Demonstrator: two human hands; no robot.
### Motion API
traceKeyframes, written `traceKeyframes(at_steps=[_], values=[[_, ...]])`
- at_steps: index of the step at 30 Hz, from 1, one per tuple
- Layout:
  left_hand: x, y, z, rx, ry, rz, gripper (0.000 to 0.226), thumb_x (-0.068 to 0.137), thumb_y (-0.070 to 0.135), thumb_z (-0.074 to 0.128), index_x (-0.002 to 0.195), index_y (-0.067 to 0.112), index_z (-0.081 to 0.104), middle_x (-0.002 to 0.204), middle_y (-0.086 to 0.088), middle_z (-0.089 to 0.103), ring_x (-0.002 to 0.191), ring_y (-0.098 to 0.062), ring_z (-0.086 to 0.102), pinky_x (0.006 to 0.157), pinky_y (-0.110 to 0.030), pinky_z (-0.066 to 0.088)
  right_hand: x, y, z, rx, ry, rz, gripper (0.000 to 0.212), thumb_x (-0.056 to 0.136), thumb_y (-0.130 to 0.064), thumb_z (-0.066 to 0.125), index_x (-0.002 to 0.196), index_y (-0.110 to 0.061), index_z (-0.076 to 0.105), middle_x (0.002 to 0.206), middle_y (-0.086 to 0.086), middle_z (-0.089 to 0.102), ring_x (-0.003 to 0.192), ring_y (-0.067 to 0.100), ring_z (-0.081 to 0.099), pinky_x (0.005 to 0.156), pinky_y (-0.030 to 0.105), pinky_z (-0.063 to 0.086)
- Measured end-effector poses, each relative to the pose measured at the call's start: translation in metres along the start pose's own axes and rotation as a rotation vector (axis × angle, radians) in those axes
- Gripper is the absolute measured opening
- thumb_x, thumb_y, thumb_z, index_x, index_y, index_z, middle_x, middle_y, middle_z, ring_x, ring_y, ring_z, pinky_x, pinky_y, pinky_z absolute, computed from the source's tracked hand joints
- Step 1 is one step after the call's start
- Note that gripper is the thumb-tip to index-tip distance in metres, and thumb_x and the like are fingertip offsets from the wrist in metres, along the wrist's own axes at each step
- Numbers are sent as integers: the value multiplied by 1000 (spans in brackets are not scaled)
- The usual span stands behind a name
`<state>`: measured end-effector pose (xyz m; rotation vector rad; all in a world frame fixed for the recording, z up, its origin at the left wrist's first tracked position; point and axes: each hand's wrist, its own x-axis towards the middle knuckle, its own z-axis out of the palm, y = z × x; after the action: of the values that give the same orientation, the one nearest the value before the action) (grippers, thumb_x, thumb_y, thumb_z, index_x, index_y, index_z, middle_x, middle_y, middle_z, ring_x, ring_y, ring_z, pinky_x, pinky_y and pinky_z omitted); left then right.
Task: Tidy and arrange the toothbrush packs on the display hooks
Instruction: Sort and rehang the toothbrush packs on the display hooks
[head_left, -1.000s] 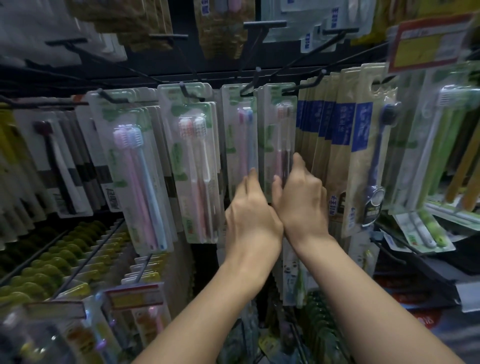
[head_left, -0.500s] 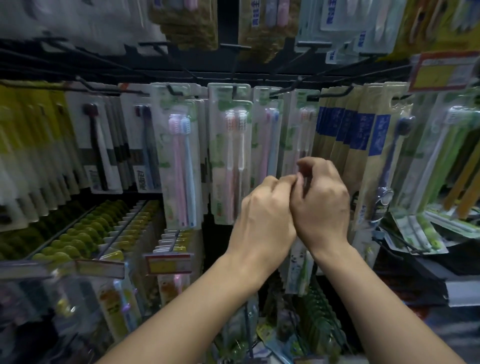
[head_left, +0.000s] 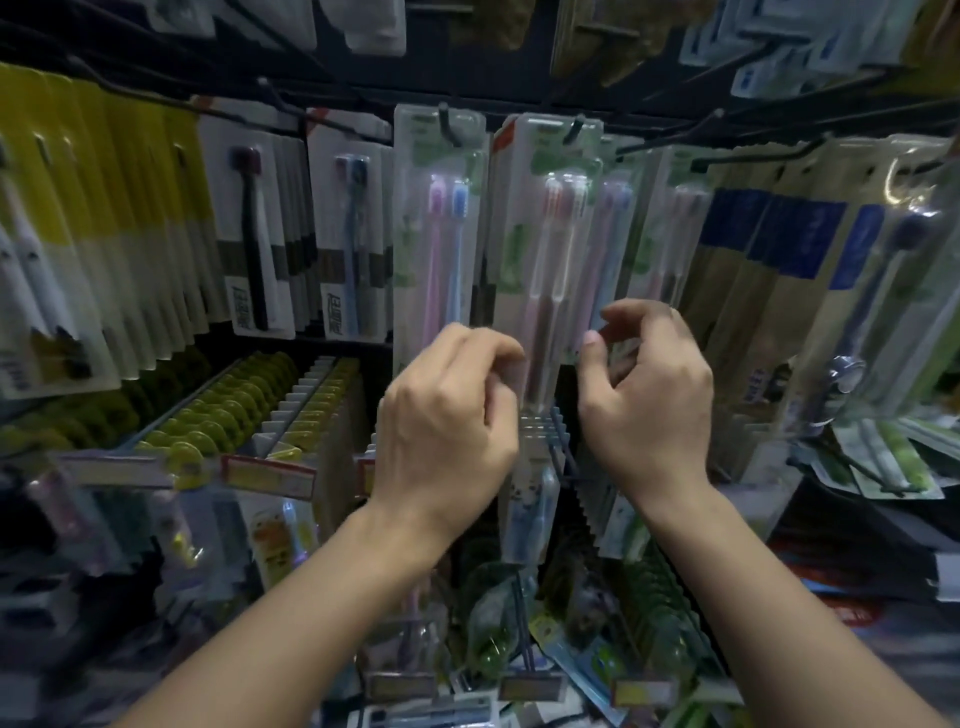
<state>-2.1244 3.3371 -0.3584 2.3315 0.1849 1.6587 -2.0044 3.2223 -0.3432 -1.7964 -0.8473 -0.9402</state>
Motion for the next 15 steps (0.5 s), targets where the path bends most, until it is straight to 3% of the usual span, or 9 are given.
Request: traceKeyframes(at_steps=[5, 9, 15], values=[[3, -13, -4, 22, 92, -101, 18, 89, 2, 61, 102, 12, 69, 96, 1, 66, 83, -17, 63, 71, -38, 54, -3, -15, 9, -16, -14, 69, 32, 100, -34, 60, 125, -15, 57, 112, 1, 63, 88, 14, 60, 73, 26, 41], [5, -14, -6, 47, 202, -208, 24, 84, 7, 67, 107, 9, 64, 105, -1, 57, 89, -9, 52, 78, -12, 43, -6, -28, 16, -40, -45, 122, 49, 98, -43, 65, 135, -15, 49, 120, 2, 58, 90, 8, 49, 72, 27, 40], [13, -21, 0, 107, 209, -374, 65, 86, 47, 77, 128, 8, 47, 128, -9, 43, 115, -24, 51, 93, -21, 39, -8, -36, 29, -60, -47, 163, 73, 87, -61, 70, 137, -15, 41, 126, 5, 53, 94, 23, 62, 71, 38, 52]])
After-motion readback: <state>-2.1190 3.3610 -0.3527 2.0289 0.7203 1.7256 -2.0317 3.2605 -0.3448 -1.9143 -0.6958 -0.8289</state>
